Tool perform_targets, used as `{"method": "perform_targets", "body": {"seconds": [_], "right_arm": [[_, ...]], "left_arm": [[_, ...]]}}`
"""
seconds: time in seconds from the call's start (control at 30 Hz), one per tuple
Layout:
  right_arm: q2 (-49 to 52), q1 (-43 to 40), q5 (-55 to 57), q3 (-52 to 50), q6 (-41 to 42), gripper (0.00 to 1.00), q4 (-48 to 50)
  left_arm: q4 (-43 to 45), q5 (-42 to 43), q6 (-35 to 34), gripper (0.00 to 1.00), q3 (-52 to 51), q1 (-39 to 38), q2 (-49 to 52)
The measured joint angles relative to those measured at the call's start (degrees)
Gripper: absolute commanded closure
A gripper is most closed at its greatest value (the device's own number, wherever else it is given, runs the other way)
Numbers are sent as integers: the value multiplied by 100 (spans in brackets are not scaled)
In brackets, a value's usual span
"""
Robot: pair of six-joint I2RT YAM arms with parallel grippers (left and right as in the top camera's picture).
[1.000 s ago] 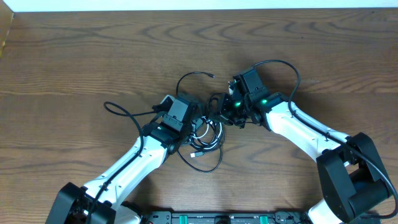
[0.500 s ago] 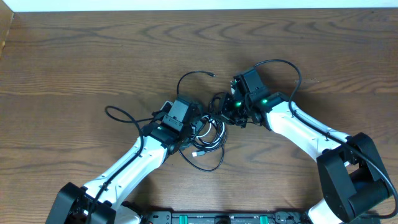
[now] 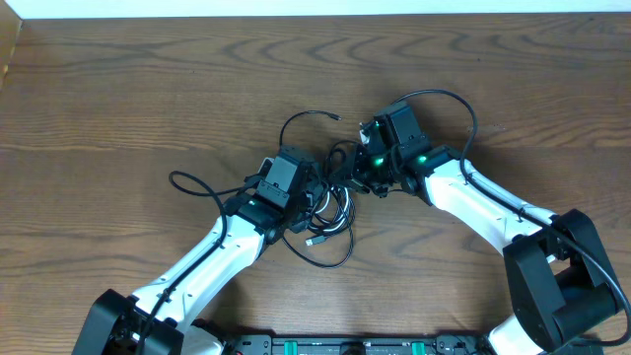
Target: Untangle cables
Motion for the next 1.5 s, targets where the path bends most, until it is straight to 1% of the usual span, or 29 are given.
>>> {"method": "perform_targets", "body": {"seconds": [0.07,0.1,0.17,0.27,0.3,0.37,0.47,0.5,0.63,0.73,0.93,1.1,1.23,1.27,1.33,1.4,1.47,1.5], "right_arm": [[4,0,-26,0,-42,99,35],[7,0,-44,0,-59,99,48],[17,-4,-85,0,-83,99,68],[35,-7,-164,0,-127,99,107],[37,-7,-188,-2,-144,99,120],[37,-11,-221,-2,-181,99,151],[37,-44,-243,-4,-229,99,208],[37,-55,-251,-4,-249,99,216],[37,-81,-223,-4,-337,99,251],[37,-81,-186,-7,-474,99,356],[37,-81,-190,-7,-846,99,490],[37,-61,-334,-7,-944,99,457],[37,-31,-509,-7,-929,99,435],[37,-31,-540,-7,-890,99,411],[37,-31,-581,-7,-804,99,352],[37,-33,-610,-7,-741,99,310],[37,-31,-660,-7,-684,99,308],[37,-31,-691,-7,-654,99,286]], "left_arm": [[0,0,-20,37,0,9,0],[0,0,-22,39,0,9,0],[7,2,-59,47,0,13,0],[44,-2,-48,47,2,15,-2],[44,-4,-46,46,2,17,-2],[50,-11,-35,37,2,24,-2],[31,-22,-52,34,0,39,-2],[33,0,-57,28,0,44,-2],[-50,96,-79,0,-13,74,0],[-96,175,-225,0,-48,103,0],[-42,551,-778,0,-48,289,-2],[90,896,-975,0,-52,549,-42],[122,1051,-1266,0,-52,584,-92],[127,1075,-1329,4,-52,584,-94],[192,1102,-1451,17,-52,584,-94],[247,1102,-1545,41,-52,584,-98],[249,1064,-1576,61,-52,584,-98],[264,1014,-1604,69,-50,584,-98]]}}
